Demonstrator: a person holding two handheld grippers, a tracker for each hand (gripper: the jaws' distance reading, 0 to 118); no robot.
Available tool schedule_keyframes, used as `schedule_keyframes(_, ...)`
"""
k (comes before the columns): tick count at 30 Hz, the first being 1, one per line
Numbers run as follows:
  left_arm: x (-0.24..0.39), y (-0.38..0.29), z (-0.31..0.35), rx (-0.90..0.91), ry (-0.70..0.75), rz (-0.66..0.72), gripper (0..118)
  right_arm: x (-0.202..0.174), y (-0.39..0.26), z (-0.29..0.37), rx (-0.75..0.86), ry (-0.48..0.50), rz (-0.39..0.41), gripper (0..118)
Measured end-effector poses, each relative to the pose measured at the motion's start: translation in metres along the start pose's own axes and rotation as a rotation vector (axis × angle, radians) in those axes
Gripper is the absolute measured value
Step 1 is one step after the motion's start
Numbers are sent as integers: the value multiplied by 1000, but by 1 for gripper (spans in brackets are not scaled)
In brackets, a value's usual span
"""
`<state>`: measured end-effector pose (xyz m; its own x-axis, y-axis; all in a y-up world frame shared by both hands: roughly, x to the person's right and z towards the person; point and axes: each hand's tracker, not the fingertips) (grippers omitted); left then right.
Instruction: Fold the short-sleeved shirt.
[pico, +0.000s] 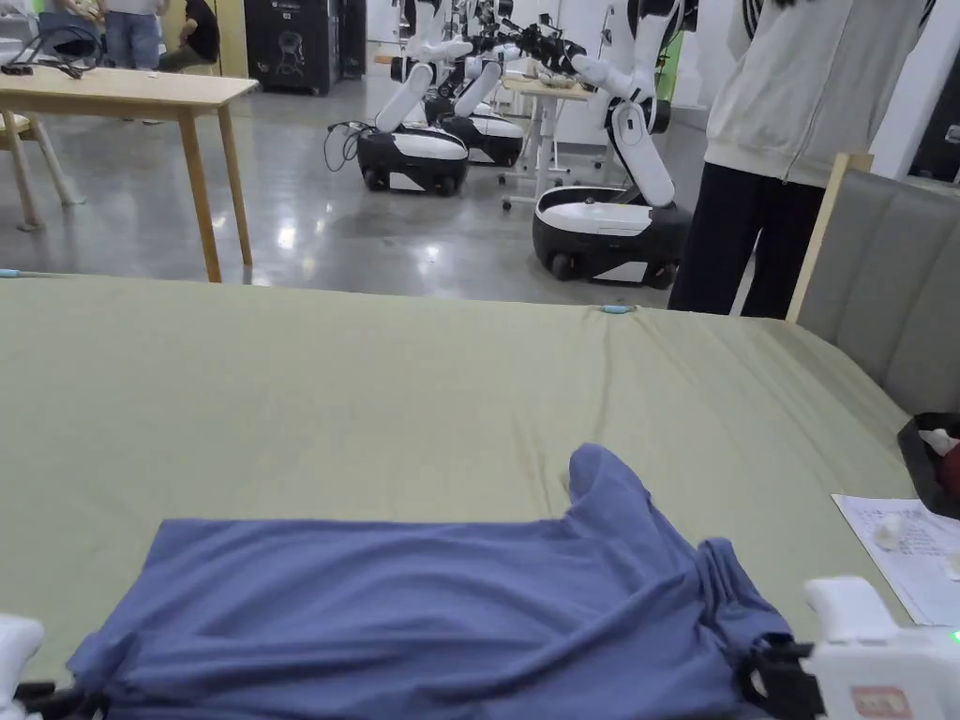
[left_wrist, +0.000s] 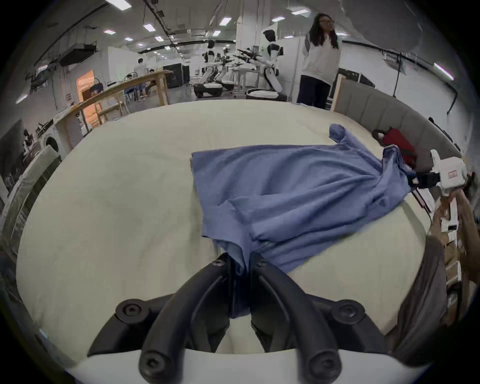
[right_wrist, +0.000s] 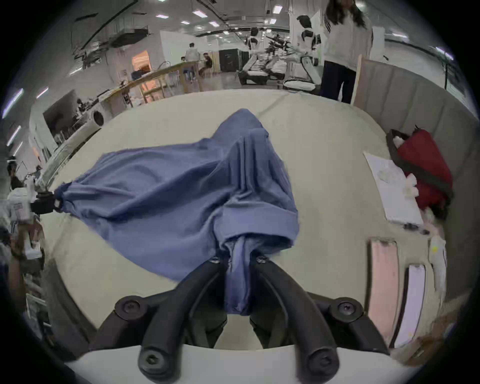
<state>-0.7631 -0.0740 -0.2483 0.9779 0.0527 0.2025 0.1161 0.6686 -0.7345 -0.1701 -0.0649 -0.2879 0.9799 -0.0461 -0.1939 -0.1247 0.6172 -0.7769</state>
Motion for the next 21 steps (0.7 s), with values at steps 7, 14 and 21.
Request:
schedule_keyframes(7,12,-63,2,-63,-15,43,10,-9,-64,-3,-111,-17,-26,14)
schedule_keyframes(14,7,-59,-1,-16,44,22,98,-2,-56,-8,-112,16,-8,58)
schedule_keyframes(21,-11,-71,83,183,-45,193,108,-41,-89,129,294,46,9,114)
